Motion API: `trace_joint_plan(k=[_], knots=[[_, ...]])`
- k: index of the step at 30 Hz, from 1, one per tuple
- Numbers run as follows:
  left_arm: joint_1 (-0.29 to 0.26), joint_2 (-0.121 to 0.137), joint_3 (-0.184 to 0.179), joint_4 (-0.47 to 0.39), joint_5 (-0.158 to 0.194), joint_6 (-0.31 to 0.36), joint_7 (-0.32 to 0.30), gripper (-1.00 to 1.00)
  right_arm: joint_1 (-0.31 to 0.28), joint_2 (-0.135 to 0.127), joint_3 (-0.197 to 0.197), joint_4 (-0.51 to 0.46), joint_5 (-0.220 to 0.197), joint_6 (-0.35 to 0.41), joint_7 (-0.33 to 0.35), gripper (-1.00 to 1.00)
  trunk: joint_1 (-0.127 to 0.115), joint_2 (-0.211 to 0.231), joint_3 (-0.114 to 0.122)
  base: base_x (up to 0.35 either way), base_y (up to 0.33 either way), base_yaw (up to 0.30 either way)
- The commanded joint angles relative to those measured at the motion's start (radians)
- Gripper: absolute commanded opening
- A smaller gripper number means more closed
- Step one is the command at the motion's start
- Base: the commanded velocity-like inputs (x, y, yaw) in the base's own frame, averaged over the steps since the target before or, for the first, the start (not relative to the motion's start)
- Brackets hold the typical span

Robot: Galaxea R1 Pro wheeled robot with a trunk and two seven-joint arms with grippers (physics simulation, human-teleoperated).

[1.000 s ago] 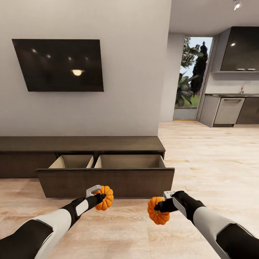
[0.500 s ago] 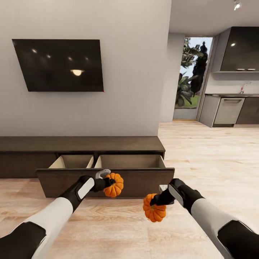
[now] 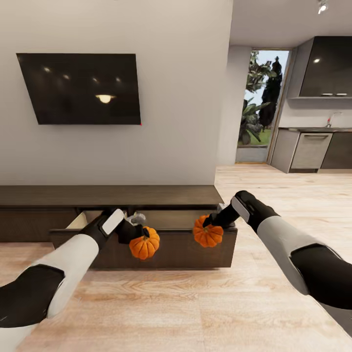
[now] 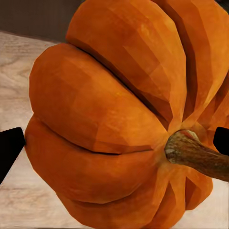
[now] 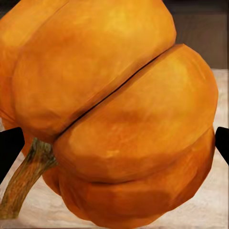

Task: Place each of the two pumpkins and all three candles from the living room inside a cabinet in the living room (use any cabinet), then make sure every cabinet is closed, and position the cauldron so it is next to a table in the living room.

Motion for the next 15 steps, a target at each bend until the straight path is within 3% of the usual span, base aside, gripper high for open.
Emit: trace_joint_plan(k=[1,4,8,15], knots=[[-0.034,0.000,-0.007,0.030,0.021,0.003,0.008,-1.00,-0.027,0.008,0.005,0.037,-0.007,0.003,0.009,-1.00,0.000,0.000,-0.001,0.000,0.000,0.000],[-0.127,0.000,-0.007,0.089,0.022,0.016,0.010,-1.00,-0.093,0.030,0.005,0.139,-0.007,0.003,0.009,-1.00,0.000,0.000,-0.001,0.000,0.000,0.000],[-0.235,-0.006,-0.008,0.138,0.022,0.046,0.010,-1.00,-0.129,0.044,0.005,0.170,-0.007,0.003,0.009,-1.00,0.000,0.000,-0.001,0.000,0.000,0.000],[-0.272,-0.026,-0.013,0.159,0.020,0.054,0.001,-1.00,-0.143,0.061,0.007,0.183,-0.006,0.003,0.009,-1.00,0.000,0.000,-0.001,0.000,0.000,0.000]])
